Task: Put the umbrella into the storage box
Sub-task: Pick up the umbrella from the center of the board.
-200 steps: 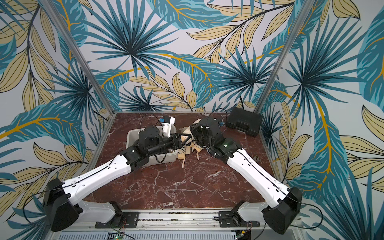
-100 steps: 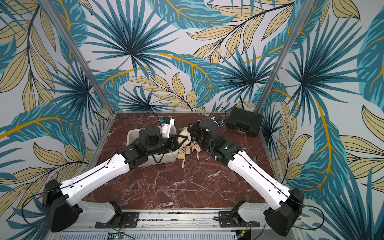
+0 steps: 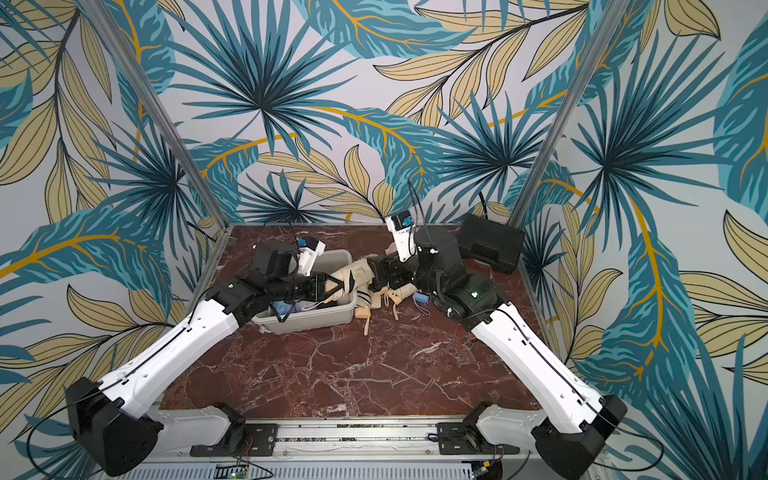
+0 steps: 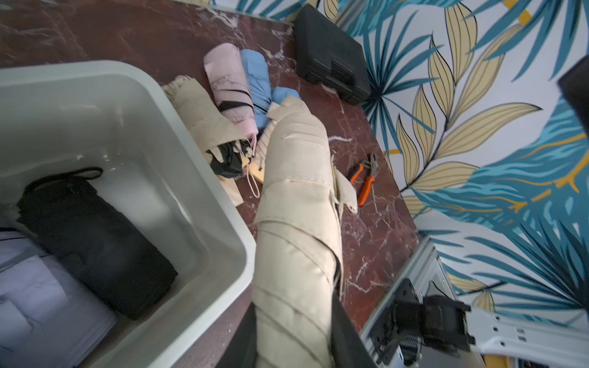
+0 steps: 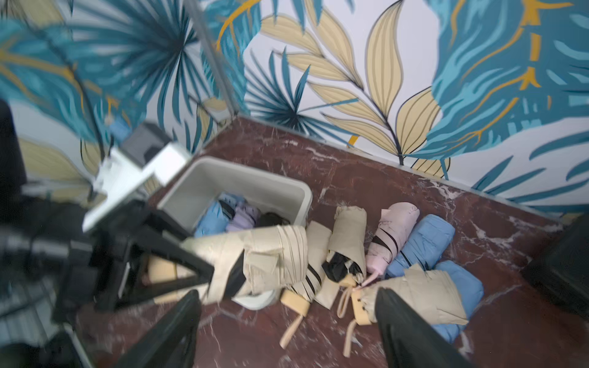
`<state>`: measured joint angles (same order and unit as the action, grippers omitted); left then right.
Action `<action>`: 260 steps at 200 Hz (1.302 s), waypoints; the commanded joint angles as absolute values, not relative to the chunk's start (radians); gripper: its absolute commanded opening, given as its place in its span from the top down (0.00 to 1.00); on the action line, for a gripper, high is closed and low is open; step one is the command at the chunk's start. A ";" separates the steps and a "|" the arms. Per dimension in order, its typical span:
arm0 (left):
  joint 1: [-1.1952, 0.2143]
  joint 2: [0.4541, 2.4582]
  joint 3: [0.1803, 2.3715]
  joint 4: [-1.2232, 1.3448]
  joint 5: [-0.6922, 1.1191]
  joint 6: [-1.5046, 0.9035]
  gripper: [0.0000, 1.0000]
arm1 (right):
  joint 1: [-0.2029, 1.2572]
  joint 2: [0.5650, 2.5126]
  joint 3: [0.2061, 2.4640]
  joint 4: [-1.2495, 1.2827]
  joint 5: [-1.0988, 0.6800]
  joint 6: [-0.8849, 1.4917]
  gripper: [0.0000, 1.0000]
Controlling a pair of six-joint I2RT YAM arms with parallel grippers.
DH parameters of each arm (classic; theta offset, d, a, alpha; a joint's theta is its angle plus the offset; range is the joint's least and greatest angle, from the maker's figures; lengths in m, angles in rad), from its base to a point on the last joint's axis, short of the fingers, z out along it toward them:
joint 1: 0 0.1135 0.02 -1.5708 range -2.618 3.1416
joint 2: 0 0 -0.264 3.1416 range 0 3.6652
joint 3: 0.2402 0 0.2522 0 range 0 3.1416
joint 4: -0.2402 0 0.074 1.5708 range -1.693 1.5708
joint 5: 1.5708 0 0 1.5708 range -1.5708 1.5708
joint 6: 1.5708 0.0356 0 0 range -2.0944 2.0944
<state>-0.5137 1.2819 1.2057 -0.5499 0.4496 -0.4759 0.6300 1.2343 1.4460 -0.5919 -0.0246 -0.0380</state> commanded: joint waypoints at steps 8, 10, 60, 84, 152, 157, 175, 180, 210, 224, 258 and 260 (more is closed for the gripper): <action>-0.494 1.254 1.287 -0.581 0.695 -0.400 0.87 | 0.631 1.250 1.524 -0.869 -0.181 -0.612 0.10; -0.494 1.257 1.291 -0.585 0.703 -0.397 0.87 | 0.633 1.251 1.526 -0.878 -0.183 -0.625 0.10; -0.494 1.281 1.310 -0.586 0.822 -0.373 0.82 | 0.667 1.265 1.545 -0.950 -0.209 -0.797 0.10; -0.494 1.291 1.307 -0.569 0.847 -0.377 0.82 | 0.702 1.276 1.528 -0.989 -0.150 -0.845 0.10; -0.494 1.292 1.256 -0.512 0.911 -0.406 0.81 | 0.745 1.289 1.493 -0.980 -0.121 -0.851 0.09; -0.494 1.290 1.252 -0.507 0.915 -0.410 0.80 | 0.748 1.292 1.493 -0.975 -0.125 -0.851 0.09; -0.494 1.287 1.242 -0.500 0.931 -0.418 0.80 | 0.752 1.304 1.493 -0.969 -0.146 -0.854 0.09; -0.495 1.287 1.242 -0.502 0.936 -0.416 0.80 | 0.753 1.309 1.492 -0.967 -0.150 -0.856 0.09; -0.494 1.287 1.244 -0.518 0.957 -0.411 0.79 | 0.758 1.324 1.495 -0.945 -0.147 -0.879 0.09; -0.494 1.286 1.242 -0.528 0.953 -0.405 0.80 | 0.759 1.316 1.499 -0.927 -0.137 -0.888 0.09; -0.494 1.294 1.238 -0.558 0.942 -0.393 0.80 | 0.759 1.274 1.509 -0.914 -0.097 -0.925 0.09; -0.494 1.295 1.238 -0.558 0.942 -0.393 0.80 | 0.759 1.272 1.507 -0.915 -0.096 -0.930 0.09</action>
<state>-0.4919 1.2964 1.2331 -0.5888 0.8837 -0.4160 0.7536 1.3079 1.5143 -0.9382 -0.1196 -0.8867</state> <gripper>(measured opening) 0.298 0.911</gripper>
